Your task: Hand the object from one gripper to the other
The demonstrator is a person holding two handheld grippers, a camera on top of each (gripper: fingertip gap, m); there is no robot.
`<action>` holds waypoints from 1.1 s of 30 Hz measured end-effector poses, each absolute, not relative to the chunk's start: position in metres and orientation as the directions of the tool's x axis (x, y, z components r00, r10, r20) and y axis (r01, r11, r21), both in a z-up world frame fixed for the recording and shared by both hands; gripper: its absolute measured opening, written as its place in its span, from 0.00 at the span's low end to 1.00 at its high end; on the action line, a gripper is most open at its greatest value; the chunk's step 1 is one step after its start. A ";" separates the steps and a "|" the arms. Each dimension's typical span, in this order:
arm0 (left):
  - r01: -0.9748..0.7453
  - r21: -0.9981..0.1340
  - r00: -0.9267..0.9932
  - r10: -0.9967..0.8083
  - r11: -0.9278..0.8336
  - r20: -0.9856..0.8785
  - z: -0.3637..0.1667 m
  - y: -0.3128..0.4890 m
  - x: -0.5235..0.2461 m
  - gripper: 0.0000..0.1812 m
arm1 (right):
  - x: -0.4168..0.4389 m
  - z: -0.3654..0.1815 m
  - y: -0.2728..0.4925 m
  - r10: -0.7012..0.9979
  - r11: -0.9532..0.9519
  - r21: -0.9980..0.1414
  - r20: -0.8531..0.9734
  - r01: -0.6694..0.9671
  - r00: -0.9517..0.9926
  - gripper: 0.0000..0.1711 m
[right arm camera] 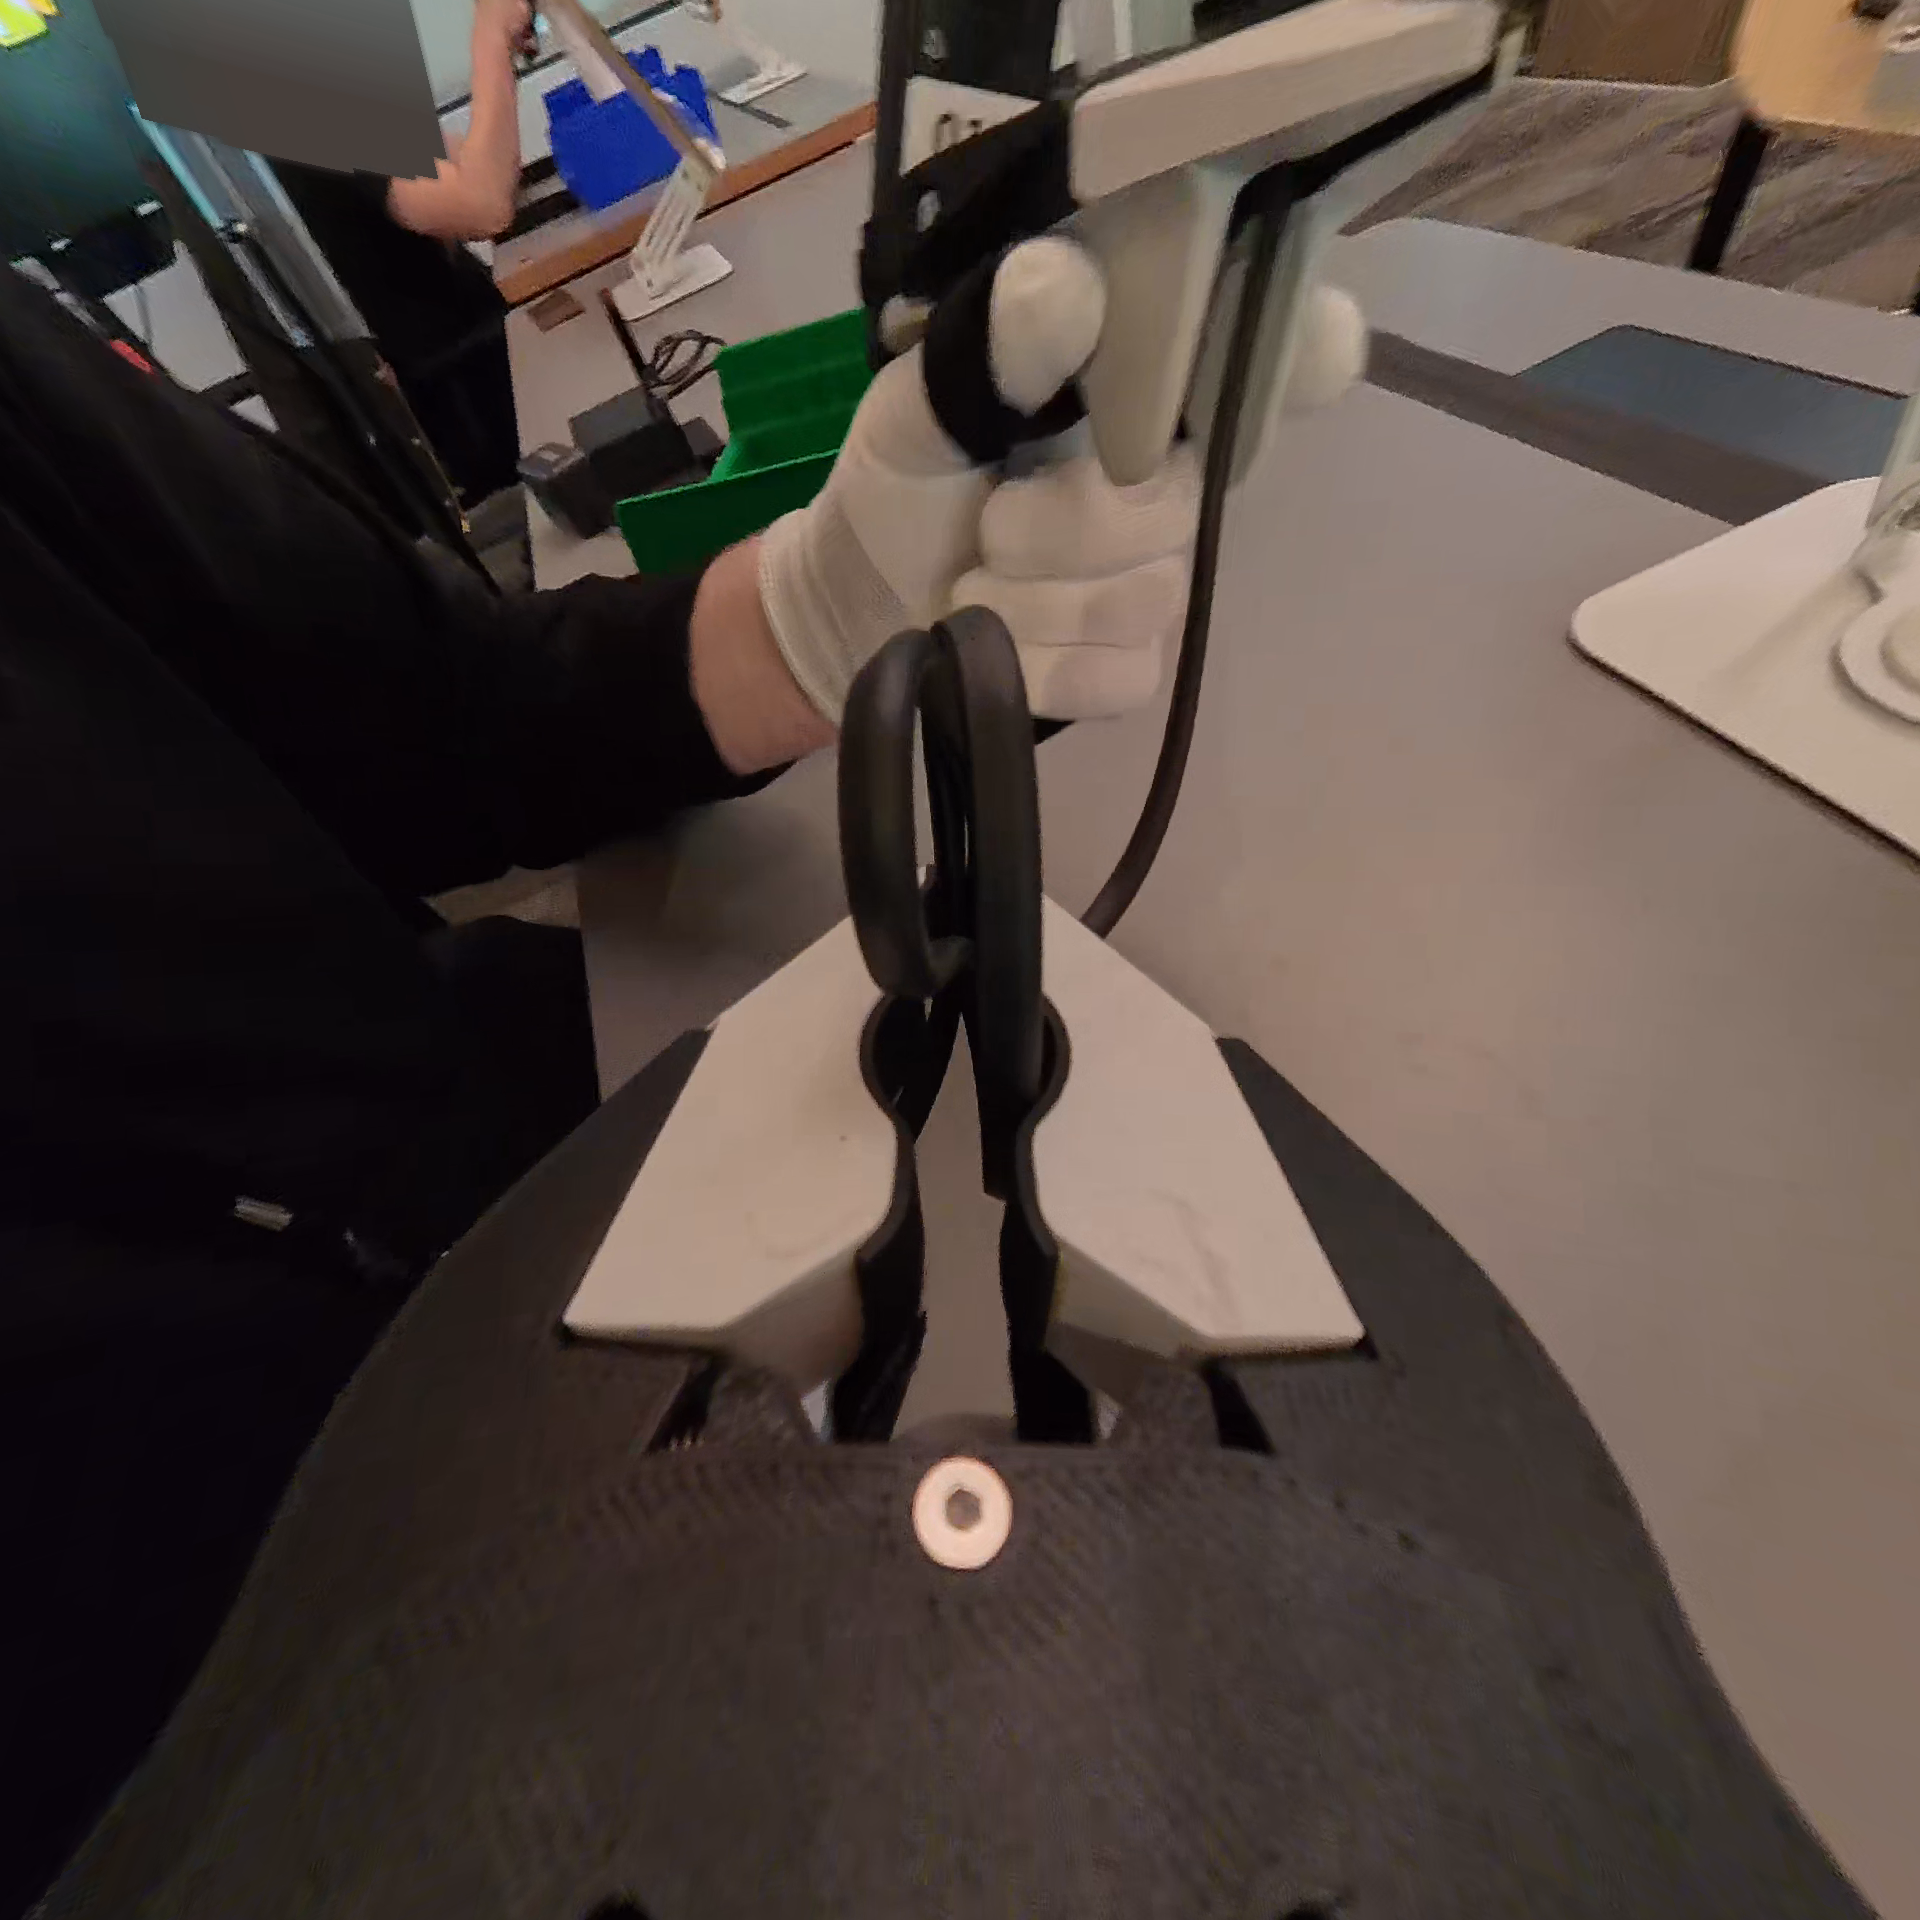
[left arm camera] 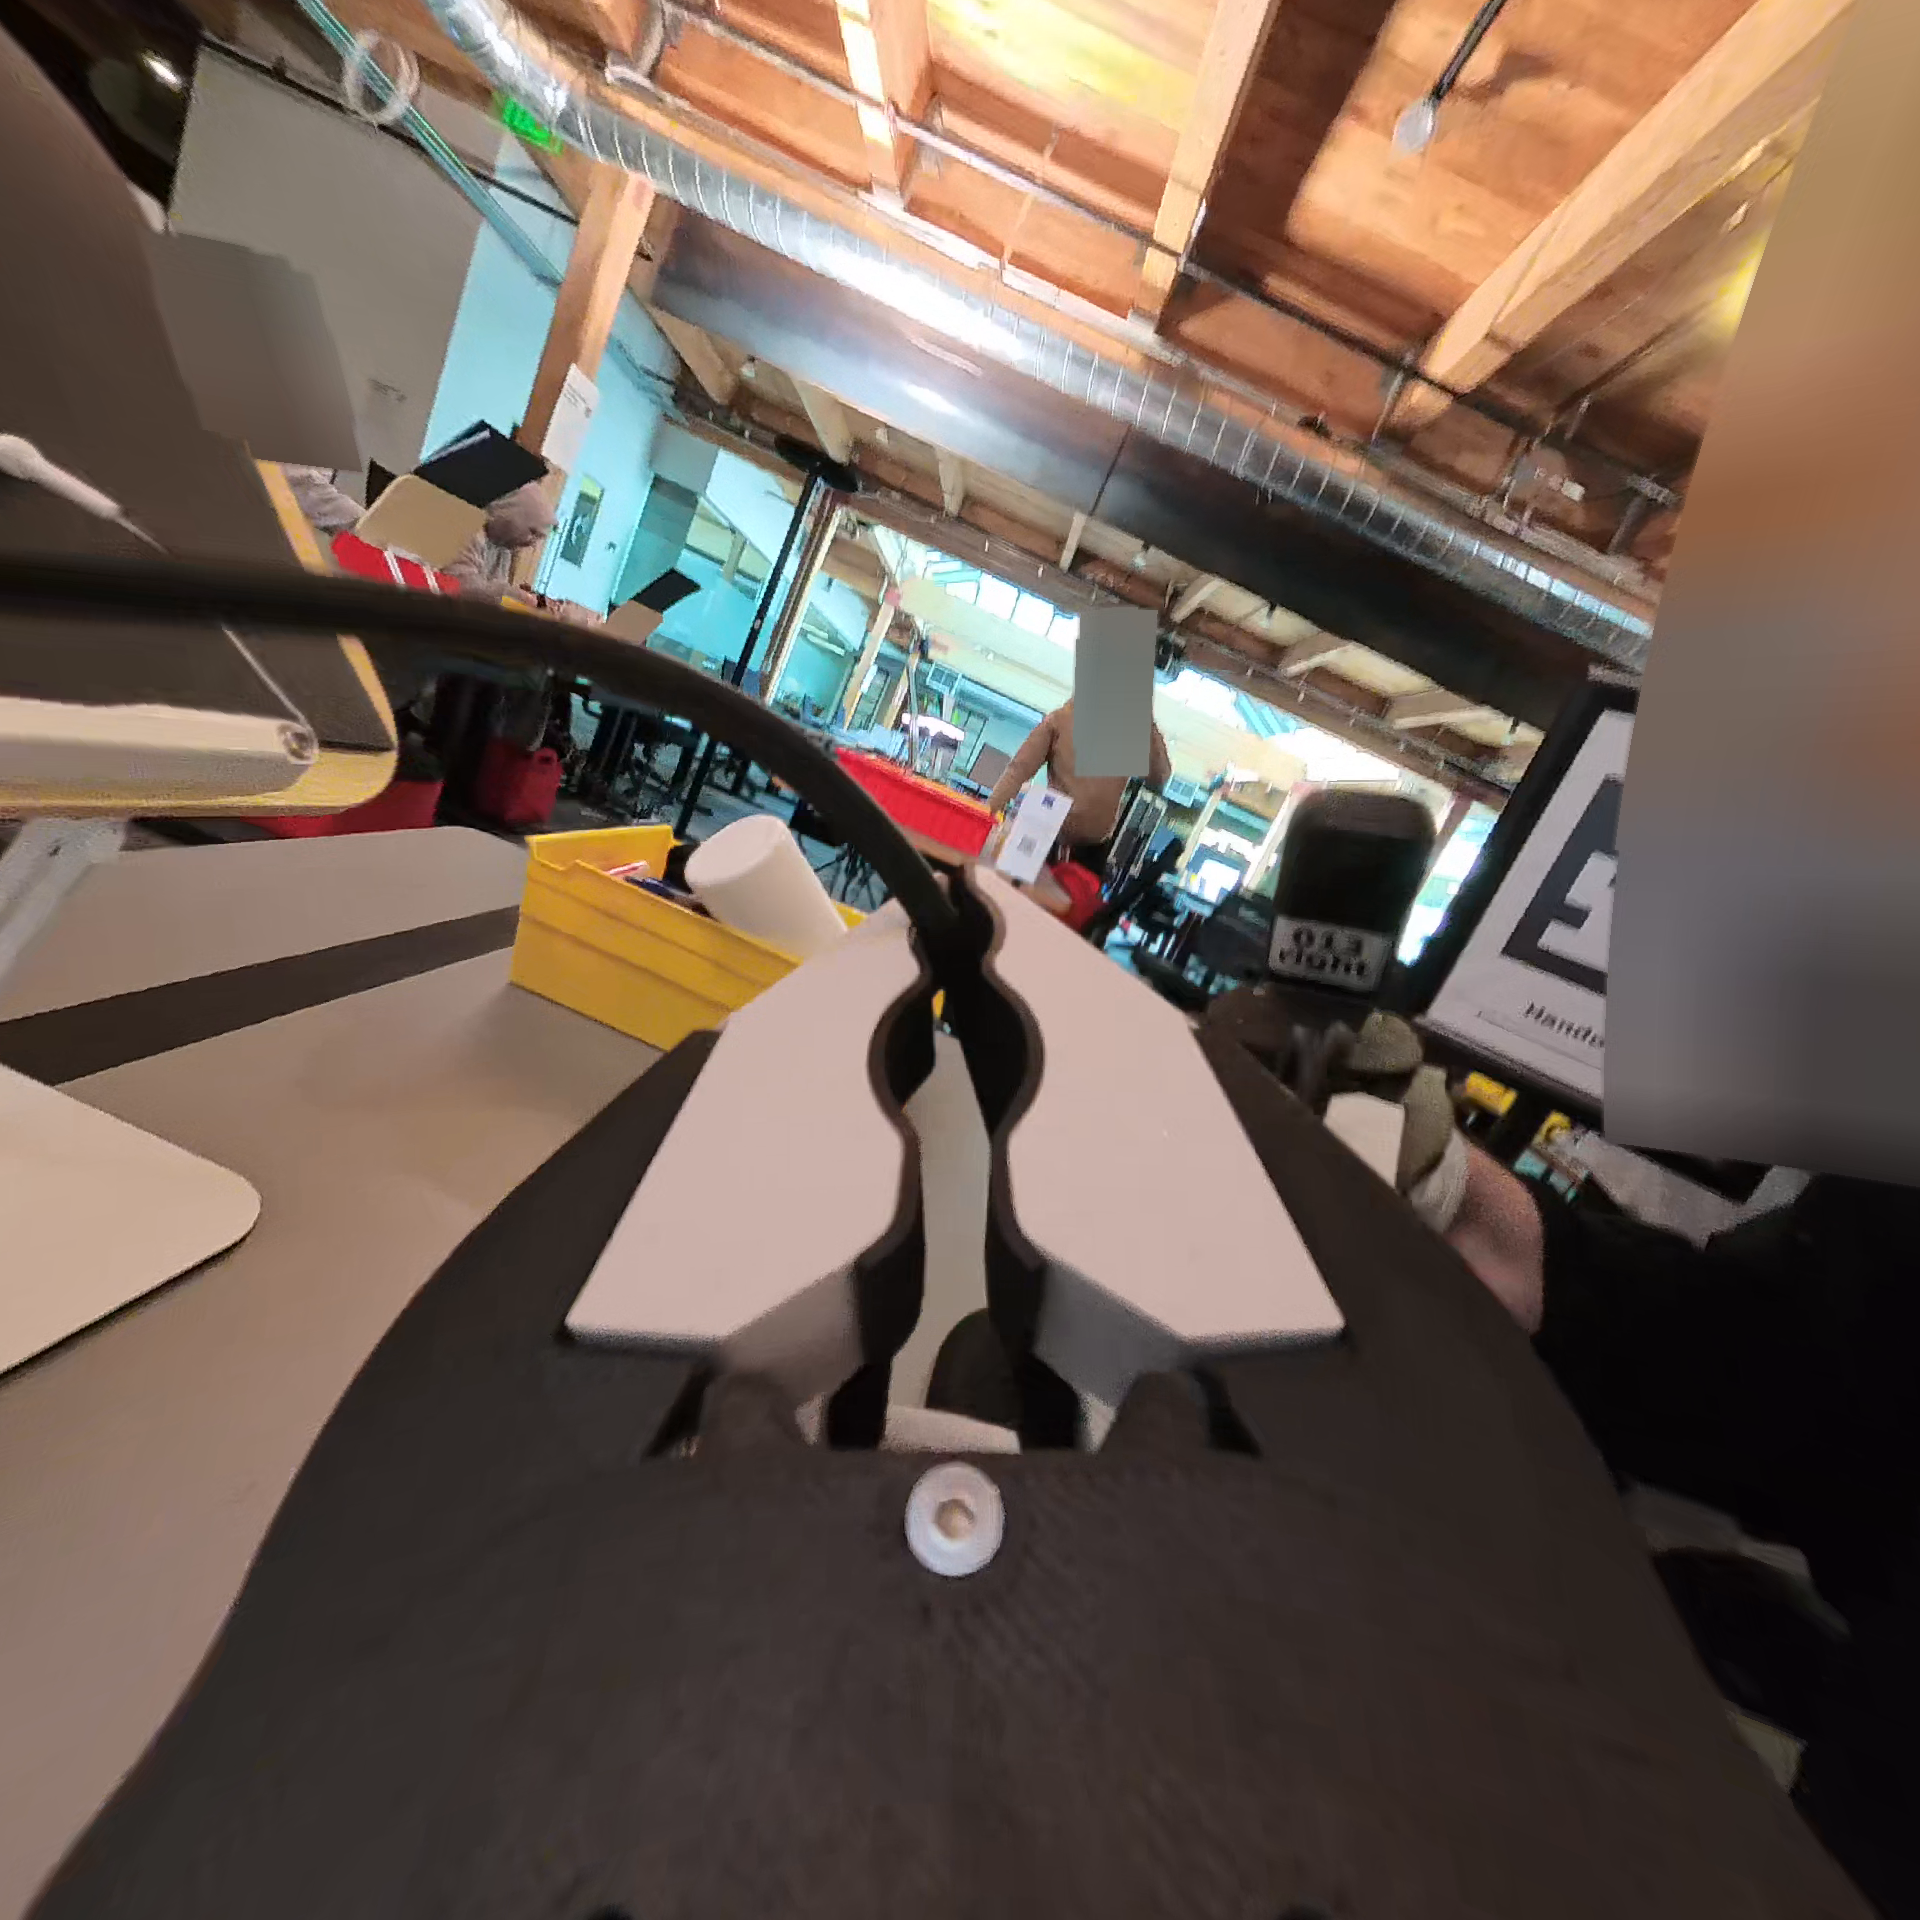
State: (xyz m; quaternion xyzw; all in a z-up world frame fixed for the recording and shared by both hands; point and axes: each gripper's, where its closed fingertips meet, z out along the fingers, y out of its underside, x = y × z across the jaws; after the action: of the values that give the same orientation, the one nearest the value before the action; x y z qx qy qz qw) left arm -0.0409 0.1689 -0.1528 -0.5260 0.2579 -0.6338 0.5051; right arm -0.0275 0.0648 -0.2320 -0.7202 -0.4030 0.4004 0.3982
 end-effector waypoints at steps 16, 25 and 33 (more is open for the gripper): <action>0.059 -0.992 -0.007 -0.994 -0.111 0.111 -0.175 0.115 -0.009 0.00 | -0.040 -0.231 0.120 0.886 -0.286 -0.903 -0.122 0.321 0.447 0.02; 0.051 -0.995 -0.046 -0.995 -0.087 0.084 -0.172 0.108 -0.012 0.00 | -0.041 -0.229 0.118 0.888 -0.322 -0.907 -0.190 0.271 0.419 0.02; 0.038 -0.997 -0.075 -0.995 -0.071 0.068 -0.173 0.102 -0.011 0.10 | -0.043 -0.232 0.118 0.892 -0.333 -0.899 -0.202 0.285 0.405 0.02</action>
State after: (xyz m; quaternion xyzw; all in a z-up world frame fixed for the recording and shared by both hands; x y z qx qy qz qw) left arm -0.0107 0.1015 -0.1727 -0.4881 0.4903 -0.5452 0.4735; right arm -0.0434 0.1178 -0.2319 -0.7293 -0.4035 0.3669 0.4133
